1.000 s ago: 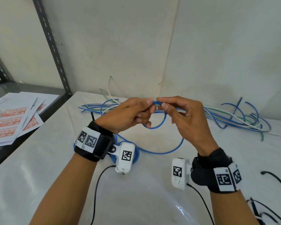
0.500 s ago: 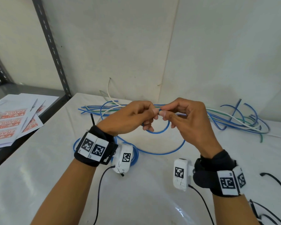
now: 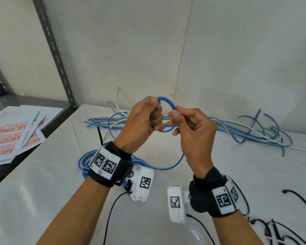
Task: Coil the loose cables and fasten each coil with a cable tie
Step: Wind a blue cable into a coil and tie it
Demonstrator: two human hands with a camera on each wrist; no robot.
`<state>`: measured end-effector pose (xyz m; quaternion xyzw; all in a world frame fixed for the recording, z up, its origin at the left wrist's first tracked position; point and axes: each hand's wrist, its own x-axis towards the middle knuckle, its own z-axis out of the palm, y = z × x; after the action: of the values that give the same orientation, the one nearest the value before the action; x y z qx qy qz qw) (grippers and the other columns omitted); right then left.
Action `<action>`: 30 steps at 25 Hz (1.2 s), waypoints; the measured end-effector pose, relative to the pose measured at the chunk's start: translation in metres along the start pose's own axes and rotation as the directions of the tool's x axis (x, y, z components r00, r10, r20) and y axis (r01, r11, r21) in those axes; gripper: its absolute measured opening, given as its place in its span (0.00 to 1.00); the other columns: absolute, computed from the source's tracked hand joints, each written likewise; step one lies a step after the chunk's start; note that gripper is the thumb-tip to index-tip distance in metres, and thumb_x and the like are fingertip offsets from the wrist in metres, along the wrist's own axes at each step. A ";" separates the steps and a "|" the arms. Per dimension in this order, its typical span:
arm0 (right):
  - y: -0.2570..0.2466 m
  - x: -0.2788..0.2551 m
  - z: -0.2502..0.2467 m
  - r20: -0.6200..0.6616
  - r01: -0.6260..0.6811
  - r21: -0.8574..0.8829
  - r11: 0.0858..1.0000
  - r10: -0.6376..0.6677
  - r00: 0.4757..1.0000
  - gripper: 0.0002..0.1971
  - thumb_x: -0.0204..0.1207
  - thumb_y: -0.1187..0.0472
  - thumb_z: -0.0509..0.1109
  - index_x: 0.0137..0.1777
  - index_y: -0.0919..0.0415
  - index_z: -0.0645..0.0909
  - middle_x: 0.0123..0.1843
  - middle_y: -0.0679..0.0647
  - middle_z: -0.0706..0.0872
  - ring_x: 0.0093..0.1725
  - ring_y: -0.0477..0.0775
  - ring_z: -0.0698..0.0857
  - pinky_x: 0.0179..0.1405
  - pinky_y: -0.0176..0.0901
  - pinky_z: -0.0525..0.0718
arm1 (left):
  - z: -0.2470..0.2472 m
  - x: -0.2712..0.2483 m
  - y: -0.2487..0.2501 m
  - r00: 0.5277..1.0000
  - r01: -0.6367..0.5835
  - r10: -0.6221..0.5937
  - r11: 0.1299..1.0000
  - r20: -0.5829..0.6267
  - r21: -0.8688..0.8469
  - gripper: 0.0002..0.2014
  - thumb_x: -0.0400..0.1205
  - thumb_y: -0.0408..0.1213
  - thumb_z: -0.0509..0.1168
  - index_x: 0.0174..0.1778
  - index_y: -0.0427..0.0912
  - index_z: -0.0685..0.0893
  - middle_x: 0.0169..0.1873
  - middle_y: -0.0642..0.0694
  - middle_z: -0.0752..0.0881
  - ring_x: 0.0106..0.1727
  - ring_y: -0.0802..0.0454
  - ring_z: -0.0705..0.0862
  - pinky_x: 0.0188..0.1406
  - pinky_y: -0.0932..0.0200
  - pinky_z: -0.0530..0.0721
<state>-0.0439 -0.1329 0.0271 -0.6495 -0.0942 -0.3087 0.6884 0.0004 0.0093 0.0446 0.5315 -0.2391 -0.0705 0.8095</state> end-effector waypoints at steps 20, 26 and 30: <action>0.002 -0.007 0.008 0.001 -0.022 0.031 0.999 0.022 1.000 0.08 0.82 0.66 0.73 0.59 0.58 0.87 0.47 0.57 0.94 0.45 0.55 0.94 0.31 0.42 0.89 | 0.009 0.000 0.004 0.980 0.035 -0.063 0.988 -0.189 -0.151 0.20 0.94 0.45 0.49 0.36 0.43 0.69 0.28 0.49 0.54 0.26 0.54 0.56 0.29 0.60 0.71; 0.000 0.012 -0.025 0.319 0.121 -0.274 0.954 -0.029 0.947 0.08 0.83 0.66 0.72 0.58 0.57 0.91 0.42 0.43 0.92 0.40 0.44 0.88 0.33 0.31 0.81 | -0.002 -0.002 0.004 0.964 0.264 -0.265 0.927 -0.032 0.268 0.21 0.93 0.45 0.55 0.36 0.38 0.77 0.24 0.50 0.61 0.22 0.54 0.63 0.40 0.53 0.85; 0.001 0.011 -0.024 0.310 0.104 -0.296 0.949 -0.008 0.951 0.09 0.85 0.62 0.72 0.61 0.55 0.91 0.48 0.44 0.93 0.48 0.46 0.91 0.34 0.34 0.86 | 0.000 -0.006 -0.001 0.988 0.154 -0.152 0.924 -0.033 0.350 0.21 0.93 0.47 0.52 0.34 0.43 0.70 0.26 0.53 0.61 0.28 0.53 0.60 0.30 0.60 0.74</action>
<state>-0.0410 -0.1595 0.0289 -0.7860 -0.1684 -0.2354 0.5463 -0.0048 0.0107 0.0425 0.6847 -0.2037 -0.0880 0.6942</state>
